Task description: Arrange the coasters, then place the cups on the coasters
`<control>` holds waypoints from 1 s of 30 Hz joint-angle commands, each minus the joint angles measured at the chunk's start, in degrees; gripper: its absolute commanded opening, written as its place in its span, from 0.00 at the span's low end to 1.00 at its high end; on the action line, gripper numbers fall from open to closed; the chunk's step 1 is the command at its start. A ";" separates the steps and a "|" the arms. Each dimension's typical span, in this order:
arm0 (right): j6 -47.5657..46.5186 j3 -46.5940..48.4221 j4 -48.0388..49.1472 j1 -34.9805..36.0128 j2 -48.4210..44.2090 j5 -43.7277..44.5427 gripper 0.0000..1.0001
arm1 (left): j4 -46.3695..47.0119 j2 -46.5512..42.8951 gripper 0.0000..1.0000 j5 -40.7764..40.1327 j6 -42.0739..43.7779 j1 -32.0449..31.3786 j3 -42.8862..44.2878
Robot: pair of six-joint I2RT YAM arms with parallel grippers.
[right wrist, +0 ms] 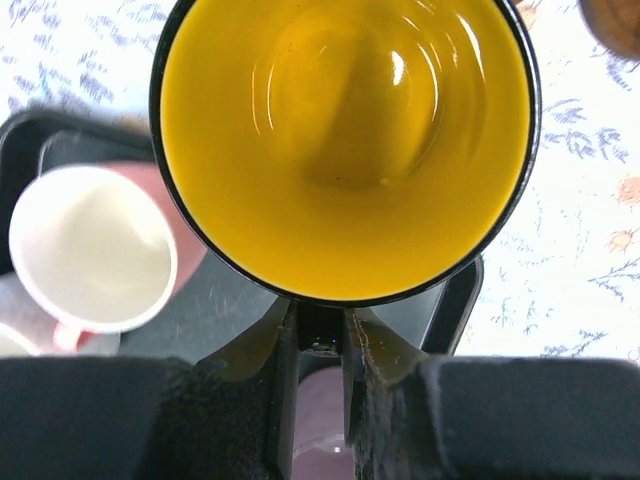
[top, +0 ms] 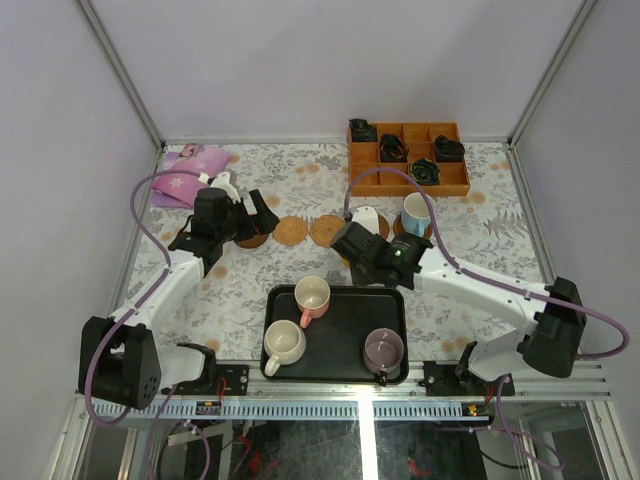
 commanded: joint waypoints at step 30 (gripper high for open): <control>-8.86 7.35 23.42 -23.16 20.41 -3.96 0.00 | 3.70 9.58 1.00 0.43 2.66 -0.32 7.33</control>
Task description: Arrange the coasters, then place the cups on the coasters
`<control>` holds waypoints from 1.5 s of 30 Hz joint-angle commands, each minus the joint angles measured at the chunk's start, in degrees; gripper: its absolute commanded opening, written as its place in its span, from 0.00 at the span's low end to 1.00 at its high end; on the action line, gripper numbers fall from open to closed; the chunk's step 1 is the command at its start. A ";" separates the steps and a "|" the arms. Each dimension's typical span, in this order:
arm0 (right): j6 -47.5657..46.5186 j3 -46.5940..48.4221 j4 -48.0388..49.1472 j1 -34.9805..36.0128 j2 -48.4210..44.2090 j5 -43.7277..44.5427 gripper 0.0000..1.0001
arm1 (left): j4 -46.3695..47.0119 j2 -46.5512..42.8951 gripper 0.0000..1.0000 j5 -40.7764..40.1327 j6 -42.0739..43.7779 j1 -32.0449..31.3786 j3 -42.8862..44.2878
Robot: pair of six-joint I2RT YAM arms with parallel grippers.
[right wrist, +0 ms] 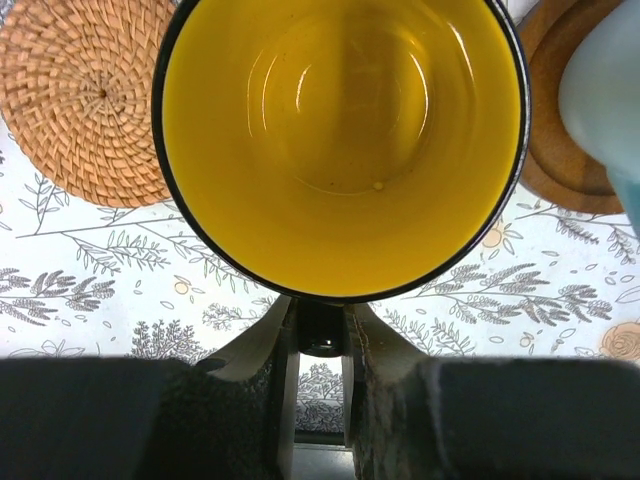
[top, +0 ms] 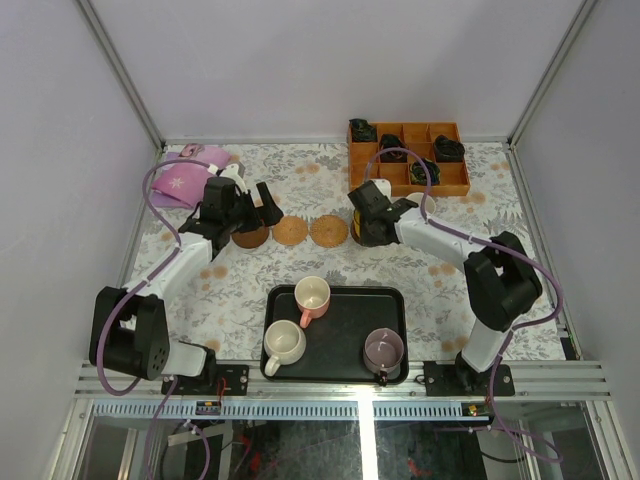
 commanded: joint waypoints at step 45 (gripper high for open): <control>-1.64 5.62 -0.09 -3.90 -0.80 -4.40 0.00 | 2.61 2.30 1.00 0.11 1.41 -0.34 2.46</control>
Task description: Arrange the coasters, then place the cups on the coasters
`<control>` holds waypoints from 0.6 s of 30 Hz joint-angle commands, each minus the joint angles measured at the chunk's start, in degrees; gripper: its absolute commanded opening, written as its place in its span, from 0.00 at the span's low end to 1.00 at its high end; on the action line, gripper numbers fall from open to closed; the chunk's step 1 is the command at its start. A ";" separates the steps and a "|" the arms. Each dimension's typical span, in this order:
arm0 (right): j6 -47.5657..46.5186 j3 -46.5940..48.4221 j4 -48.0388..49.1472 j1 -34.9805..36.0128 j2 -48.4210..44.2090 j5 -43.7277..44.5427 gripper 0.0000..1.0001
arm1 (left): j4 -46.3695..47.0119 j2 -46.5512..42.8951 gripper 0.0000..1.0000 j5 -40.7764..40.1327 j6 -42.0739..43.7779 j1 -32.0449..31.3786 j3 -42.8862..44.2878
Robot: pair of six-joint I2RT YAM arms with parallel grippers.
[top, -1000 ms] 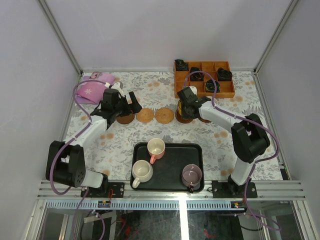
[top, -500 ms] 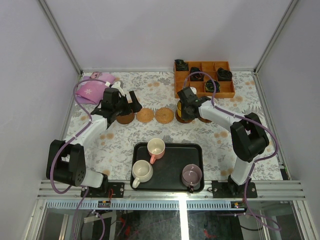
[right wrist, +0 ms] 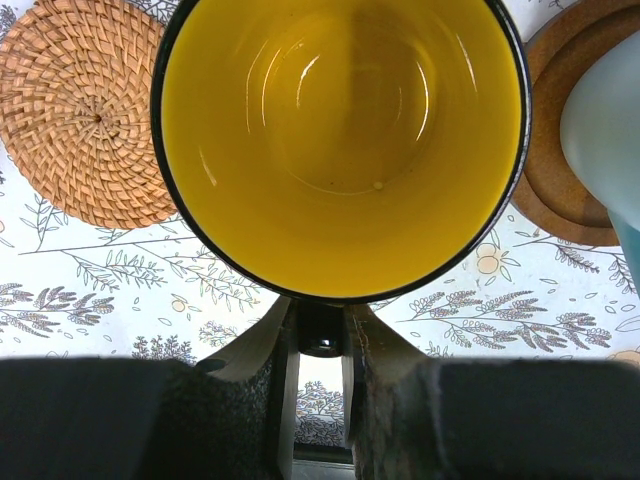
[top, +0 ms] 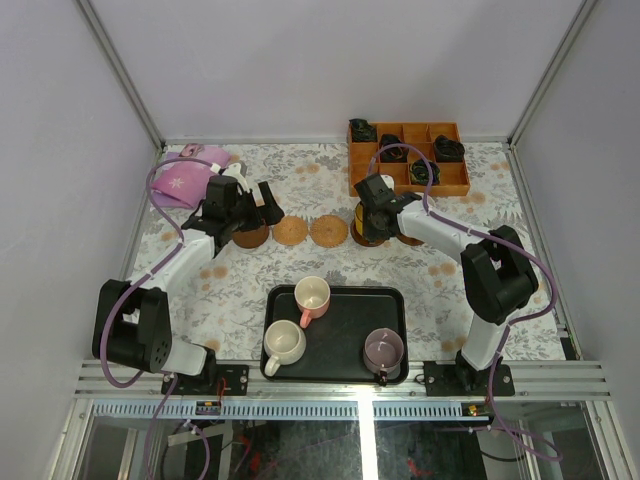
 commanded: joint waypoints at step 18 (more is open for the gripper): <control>1.07 2.65 -1.40 -0.21 -4.56 -1.01 0.00 | 2.27 -0.15 1.00 0.10 0.62 -0.34 1.03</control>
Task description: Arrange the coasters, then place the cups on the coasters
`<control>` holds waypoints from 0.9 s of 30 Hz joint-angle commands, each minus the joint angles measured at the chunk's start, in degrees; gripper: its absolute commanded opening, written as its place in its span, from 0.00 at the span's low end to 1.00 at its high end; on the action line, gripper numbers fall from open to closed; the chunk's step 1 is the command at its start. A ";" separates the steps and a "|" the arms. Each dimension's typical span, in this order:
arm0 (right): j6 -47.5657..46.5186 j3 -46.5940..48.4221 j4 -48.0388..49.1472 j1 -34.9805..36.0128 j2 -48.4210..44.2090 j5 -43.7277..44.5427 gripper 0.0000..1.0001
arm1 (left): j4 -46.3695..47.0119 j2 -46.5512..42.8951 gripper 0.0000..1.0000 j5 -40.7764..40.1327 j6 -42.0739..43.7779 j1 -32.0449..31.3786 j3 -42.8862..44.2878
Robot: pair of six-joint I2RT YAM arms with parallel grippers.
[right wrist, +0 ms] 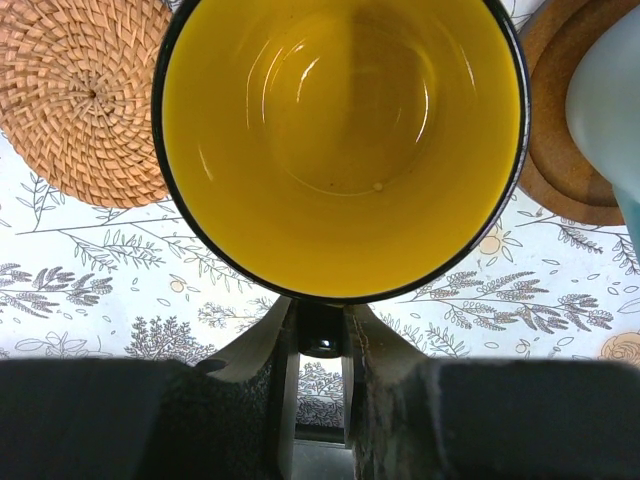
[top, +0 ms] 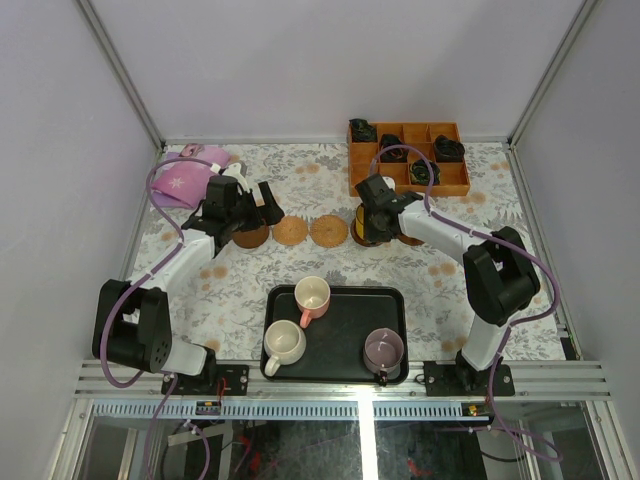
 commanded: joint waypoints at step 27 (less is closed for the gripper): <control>-1.04 5.44 1.54 -0.21 1.56 1.97 0.00 | 2.61 -0.29 1.00 -0.65 0.90 -0.29 0.42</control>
